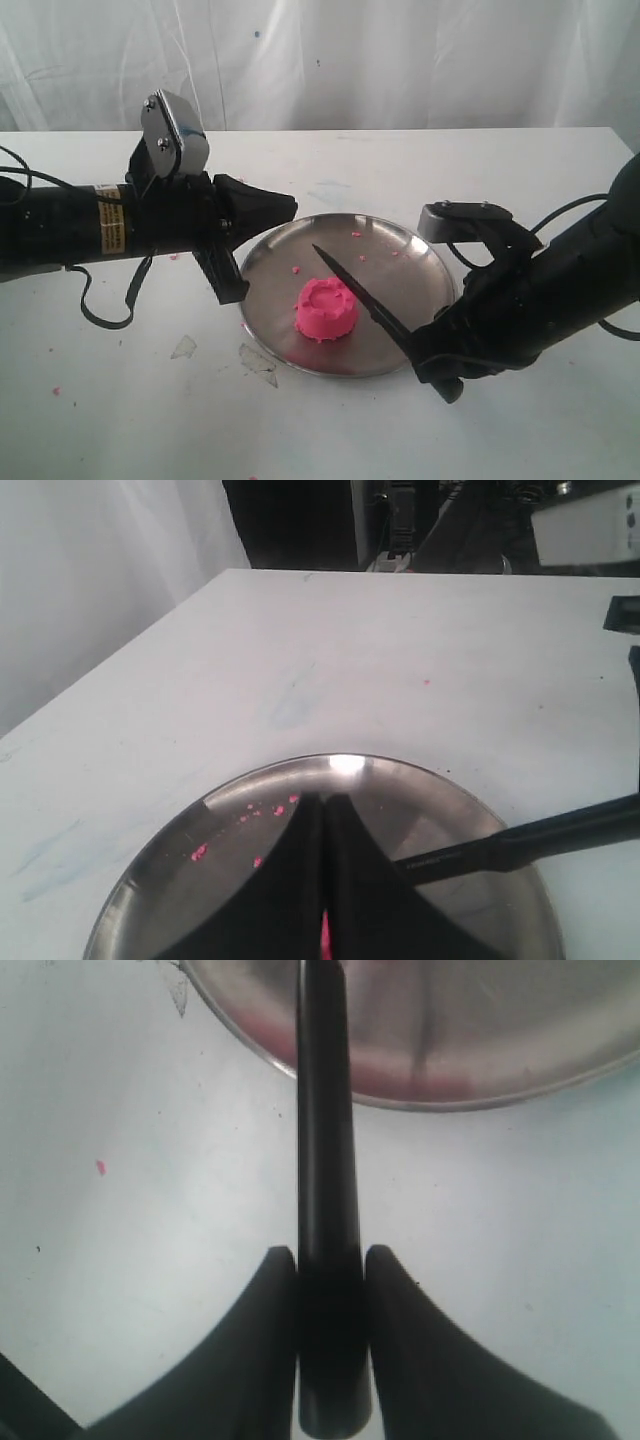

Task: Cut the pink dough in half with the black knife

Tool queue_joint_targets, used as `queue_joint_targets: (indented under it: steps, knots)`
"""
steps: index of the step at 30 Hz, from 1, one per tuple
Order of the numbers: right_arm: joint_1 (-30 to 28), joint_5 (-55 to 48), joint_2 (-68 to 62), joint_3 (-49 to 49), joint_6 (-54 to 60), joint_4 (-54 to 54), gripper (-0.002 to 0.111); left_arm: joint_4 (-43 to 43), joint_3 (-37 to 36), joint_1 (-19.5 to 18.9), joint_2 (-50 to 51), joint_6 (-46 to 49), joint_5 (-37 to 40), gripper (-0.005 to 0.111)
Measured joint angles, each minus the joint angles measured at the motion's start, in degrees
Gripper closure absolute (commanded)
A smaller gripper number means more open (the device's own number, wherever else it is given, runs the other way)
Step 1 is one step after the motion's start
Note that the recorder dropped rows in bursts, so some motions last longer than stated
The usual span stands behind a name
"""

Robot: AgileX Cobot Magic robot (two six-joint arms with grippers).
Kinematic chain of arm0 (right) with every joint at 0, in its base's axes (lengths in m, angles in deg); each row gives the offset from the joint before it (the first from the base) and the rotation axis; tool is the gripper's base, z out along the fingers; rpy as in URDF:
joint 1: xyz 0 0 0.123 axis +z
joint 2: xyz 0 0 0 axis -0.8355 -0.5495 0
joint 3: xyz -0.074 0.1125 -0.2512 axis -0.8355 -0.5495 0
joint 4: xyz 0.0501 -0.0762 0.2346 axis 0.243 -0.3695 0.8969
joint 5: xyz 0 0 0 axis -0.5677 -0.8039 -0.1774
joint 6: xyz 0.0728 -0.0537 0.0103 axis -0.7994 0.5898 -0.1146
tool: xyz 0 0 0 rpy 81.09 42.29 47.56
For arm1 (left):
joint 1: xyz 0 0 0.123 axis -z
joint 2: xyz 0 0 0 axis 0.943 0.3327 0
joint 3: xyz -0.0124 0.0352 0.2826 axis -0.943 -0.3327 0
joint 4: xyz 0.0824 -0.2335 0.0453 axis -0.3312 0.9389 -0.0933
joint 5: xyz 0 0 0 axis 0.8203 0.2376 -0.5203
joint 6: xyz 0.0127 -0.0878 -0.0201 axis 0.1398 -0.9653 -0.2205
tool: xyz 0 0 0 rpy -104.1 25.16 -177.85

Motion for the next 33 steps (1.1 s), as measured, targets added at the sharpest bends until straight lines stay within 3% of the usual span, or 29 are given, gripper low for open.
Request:
queue_joint_targets:
  steps: [13, 25, 33]
  knots:
    - [0.0, 1.14, -0.72, 0.0, 1.9, 0.5, 0.108, 10.83, 2.35, 0.0, 8.34, 0.0, -0.46, 0.107]
    - [0.53, -2.04, -6.51, 2.92, 6.34, 0.59, 0.108, 10.31, 5.24, 0.0, 8.66, 0.0, -2.35, 0.107]
    - [2.11, 2.57, -7.14, 2.92, 7.64, 0.46, 0.108, 9.27, 5.24, 0.0, 8.69, 0.0, -2.35, 0.107]
